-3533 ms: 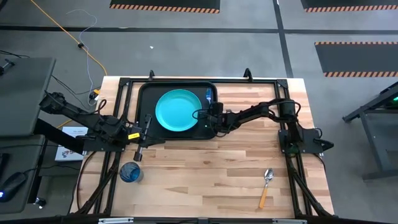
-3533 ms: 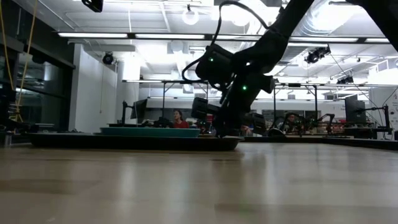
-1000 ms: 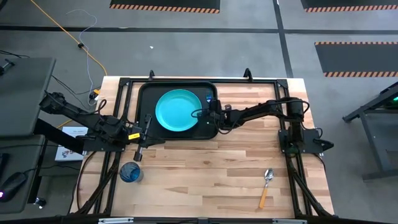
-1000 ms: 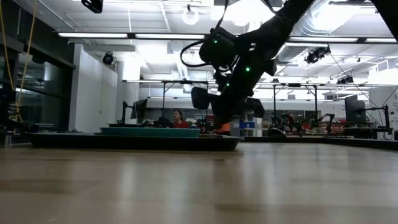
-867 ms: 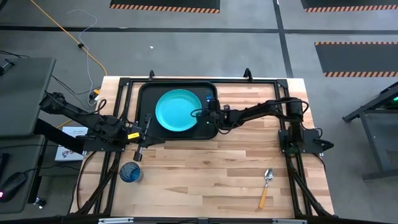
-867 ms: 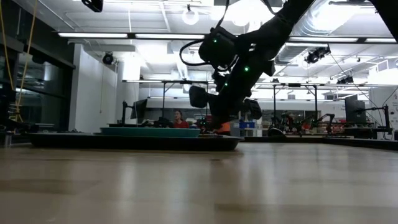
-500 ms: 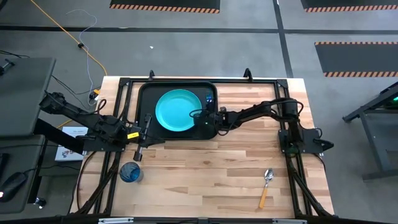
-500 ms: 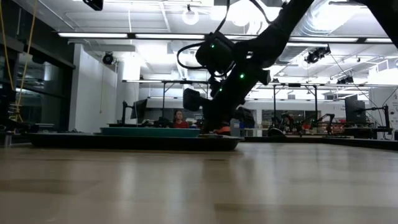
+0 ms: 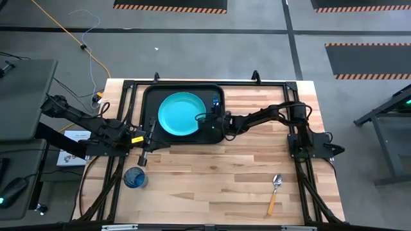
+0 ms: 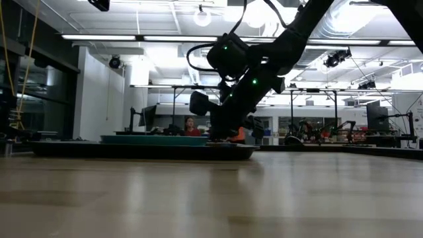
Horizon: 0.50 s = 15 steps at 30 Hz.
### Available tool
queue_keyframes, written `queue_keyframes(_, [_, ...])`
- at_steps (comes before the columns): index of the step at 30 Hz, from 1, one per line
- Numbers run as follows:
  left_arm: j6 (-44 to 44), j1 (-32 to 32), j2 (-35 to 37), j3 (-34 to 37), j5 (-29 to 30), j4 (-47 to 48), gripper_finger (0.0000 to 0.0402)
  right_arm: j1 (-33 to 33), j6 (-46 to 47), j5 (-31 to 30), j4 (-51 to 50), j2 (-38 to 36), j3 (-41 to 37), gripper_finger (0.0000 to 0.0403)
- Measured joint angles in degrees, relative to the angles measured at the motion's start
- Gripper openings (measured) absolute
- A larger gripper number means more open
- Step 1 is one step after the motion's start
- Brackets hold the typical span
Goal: Pick and place plate/cup/fork/spoon on tray
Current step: Adjust the blue plate
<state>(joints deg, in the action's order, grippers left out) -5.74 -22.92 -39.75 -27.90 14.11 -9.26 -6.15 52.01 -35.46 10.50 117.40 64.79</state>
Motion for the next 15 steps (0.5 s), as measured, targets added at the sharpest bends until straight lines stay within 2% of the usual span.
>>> queue_keyframes(9, [-0.1,0.0,0.0,0.0,0.0,0.0,0.0000,0.0,0.0,1.3,1.2,0.0,0.0,0.0000])
queue_keyframes(15, [-0.4,0.0,0.0,0.0,0.0,0.0,0.0000,0.0,-2.4,3.1,5.6,0.0,0.0,0.0000])
